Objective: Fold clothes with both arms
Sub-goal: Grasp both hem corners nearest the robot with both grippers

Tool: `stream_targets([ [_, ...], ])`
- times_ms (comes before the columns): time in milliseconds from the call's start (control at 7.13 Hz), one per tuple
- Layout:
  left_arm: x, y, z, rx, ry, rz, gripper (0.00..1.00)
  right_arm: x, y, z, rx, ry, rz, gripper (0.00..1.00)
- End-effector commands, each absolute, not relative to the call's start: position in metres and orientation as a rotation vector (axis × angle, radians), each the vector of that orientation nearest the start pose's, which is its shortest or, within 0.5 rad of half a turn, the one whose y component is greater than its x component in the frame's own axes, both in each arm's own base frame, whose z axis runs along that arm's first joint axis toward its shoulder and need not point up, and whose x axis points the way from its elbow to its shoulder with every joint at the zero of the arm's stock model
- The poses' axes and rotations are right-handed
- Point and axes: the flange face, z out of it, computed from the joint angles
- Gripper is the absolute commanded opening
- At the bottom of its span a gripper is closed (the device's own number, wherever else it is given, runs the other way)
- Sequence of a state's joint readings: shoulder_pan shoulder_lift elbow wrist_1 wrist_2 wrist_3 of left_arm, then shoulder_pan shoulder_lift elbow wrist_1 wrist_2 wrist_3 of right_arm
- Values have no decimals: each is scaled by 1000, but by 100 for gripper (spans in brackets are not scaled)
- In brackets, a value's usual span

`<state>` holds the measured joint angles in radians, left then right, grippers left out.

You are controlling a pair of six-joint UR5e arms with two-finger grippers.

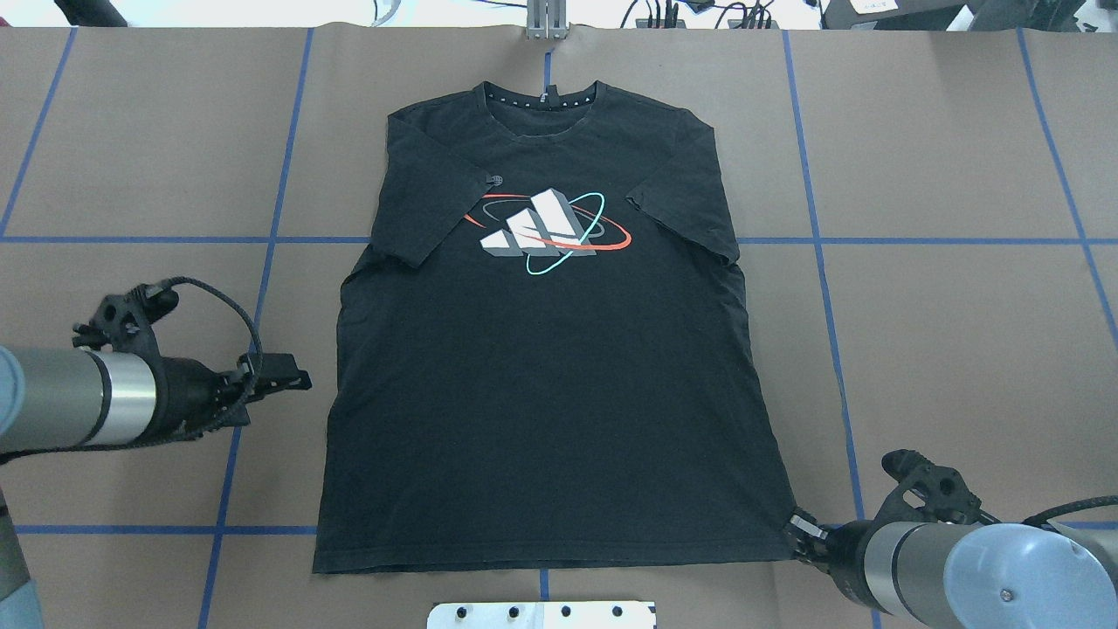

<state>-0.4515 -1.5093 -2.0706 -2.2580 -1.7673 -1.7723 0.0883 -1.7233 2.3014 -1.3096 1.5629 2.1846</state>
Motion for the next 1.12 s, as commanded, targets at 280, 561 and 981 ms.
stream_targets([
  [280,432,-206,380,-197,1039,-552,86,-393,-170,360,-215,-830,663,0],
  [561,446,-182,386,-216,1017,-563,80,-393,-170,360,-216,-832,663,0],
  [981,451,-177,391,-213,1007,-568,71,-393,-170,360,-215,-832,665,0],
])
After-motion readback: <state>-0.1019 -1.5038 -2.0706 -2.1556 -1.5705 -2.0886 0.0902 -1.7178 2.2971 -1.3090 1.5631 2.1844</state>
